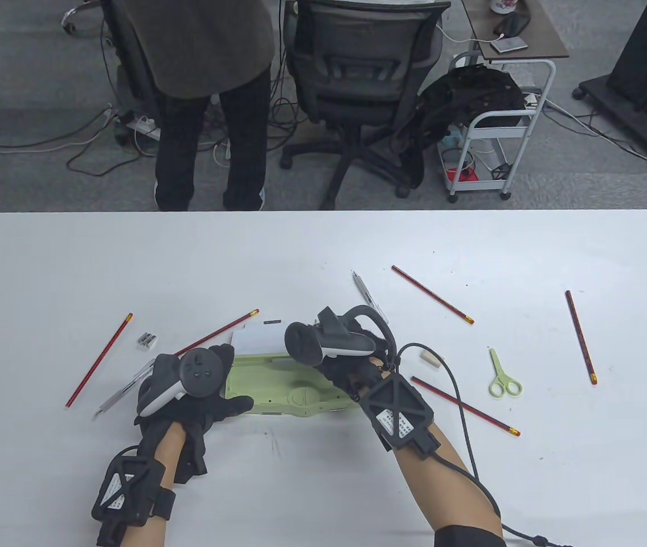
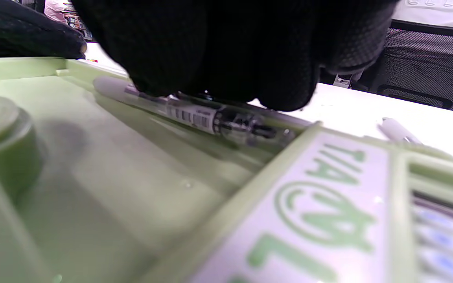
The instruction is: Organize multifunction pencil case
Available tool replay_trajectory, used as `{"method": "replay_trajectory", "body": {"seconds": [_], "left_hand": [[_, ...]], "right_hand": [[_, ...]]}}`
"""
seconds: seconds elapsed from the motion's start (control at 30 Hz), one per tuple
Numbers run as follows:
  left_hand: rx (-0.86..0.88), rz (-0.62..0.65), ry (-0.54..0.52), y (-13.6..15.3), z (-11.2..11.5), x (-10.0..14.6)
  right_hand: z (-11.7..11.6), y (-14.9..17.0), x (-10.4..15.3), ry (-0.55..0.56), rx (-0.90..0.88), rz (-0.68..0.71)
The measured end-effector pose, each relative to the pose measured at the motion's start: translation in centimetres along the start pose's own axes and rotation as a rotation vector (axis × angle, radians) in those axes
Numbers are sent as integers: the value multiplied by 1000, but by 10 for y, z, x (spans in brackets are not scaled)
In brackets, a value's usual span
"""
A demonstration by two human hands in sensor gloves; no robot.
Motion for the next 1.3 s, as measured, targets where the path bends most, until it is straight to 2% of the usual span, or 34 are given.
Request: {"method": "replay_trajectory", "body": {"seconds": [0.67,0.8,0.97,1.07,1.2,1.3], "left_hand": [[-4,-2,0,-1,0,0],[-3,-1,1,-1,0,0],[-4,-2,3,-1,0,0],[-3,-2,4,-1,0,0],[-3,-2,5,-1,0,-1],[-5,-3,6,-1,0,0]], "right_hand": [[-2,-28,-8,83,219,31],[-1,-27,-8,71,211,30],[10,-10,-4,76,125,-15],[24,11,3,89,94,-79],[41,52,12,94,46,-229],[45,81,16,86,34,-325]]}}
Point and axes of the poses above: the tracker on the back of each hand, its own y axis roughly to the little-finger side, its own x axis roughly from the fingertips to the wrist, z = x × y, the point moved 4 cm from there along -x, roughly from the wrist to the fingertips, and after that the axes turned 7 degrees about -x, right-handed, at the moved point
